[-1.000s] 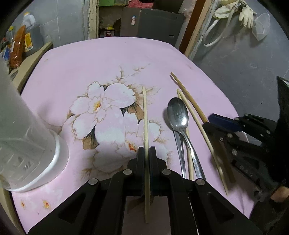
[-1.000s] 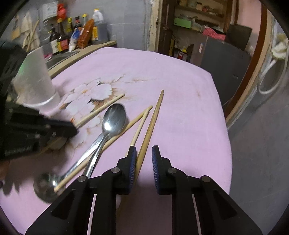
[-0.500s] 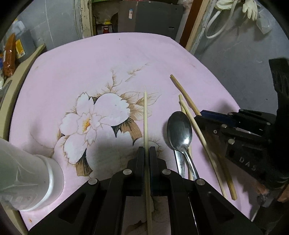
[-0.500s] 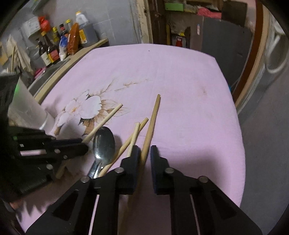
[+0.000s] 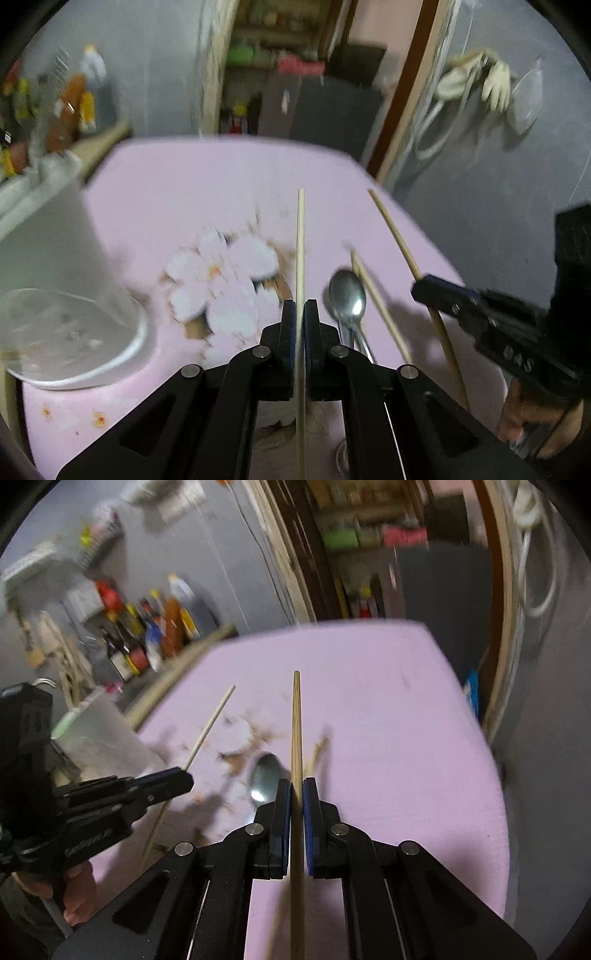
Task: Organize utensils
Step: 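Grasp a chopstick with the right tool while the left tool lifts its chopstick, then carry both held chopsticks up and over to the white caddy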
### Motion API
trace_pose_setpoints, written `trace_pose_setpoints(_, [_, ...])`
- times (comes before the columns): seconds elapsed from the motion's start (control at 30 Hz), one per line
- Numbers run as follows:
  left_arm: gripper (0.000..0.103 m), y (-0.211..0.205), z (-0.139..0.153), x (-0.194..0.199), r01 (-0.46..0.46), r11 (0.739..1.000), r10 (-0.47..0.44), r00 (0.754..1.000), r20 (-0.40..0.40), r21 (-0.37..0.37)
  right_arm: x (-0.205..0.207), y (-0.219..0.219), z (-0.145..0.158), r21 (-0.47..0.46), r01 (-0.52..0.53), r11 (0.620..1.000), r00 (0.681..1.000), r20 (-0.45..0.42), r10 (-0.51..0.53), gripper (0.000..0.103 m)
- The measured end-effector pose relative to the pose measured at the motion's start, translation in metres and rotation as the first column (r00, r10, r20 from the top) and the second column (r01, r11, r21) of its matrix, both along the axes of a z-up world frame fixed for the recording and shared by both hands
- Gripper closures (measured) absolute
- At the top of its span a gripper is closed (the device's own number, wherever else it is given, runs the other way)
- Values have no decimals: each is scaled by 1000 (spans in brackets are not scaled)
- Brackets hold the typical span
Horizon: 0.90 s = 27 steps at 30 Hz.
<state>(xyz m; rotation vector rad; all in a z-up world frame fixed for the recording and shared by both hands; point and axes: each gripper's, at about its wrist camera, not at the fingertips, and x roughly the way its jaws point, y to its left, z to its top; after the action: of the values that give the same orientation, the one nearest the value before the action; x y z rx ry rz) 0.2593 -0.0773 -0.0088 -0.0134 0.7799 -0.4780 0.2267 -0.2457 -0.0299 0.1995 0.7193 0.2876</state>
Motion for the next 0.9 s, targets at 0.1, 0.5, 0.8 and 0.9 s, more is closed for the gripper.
trace_pose_setpoints(0.1, [101, 4, 13, -14, -23, 999, 27, 994, 102, -38, -22, 12, 14, 0, 11, 1000, 991, 135, -10, 99])
trace_pose_setpoints(0.5, [101, 49, 69, -60, -113, 969, 192, 903, 385, -218, -54, 61, 71, 41, -26, 999, 856, 516, 1, 99])
trace_pose_setpoints(0.8, [101, 112, 107, -56, -204, 931, 335, 806, 487, -303, -29, 118, 107, 132, -164, 978, 762, 646, 41, 99])
trace_pose_setpoints(0.9, [101, 138, 114, -53, -254, 916, 387, 765, 515, -312, -18, 137, 117, 145, -188, 971, 741, 670, 43, 99])
